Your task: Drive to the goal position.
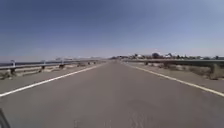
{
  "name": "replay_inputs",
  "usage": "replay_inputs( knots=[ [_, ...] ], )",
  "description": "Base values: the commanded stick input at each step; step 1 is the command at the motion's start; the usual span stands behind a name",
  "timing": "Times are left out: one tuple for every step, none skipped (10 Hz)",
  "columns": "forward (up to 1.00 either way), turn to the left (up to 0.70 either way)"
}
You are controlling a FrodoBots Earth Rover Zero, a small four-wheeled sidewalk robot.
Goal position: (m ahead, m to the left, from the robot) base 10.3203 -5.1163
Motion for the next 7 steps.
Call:
replay_inputs(
  knots=[
    [1.00,0.00],
    [1.00,0.00],
    [1.00,0.00],
    [1.00,0.00],
    [1.00,0.00],
    [1.00,0.00],
    [1.00,0.00]
  ],
)
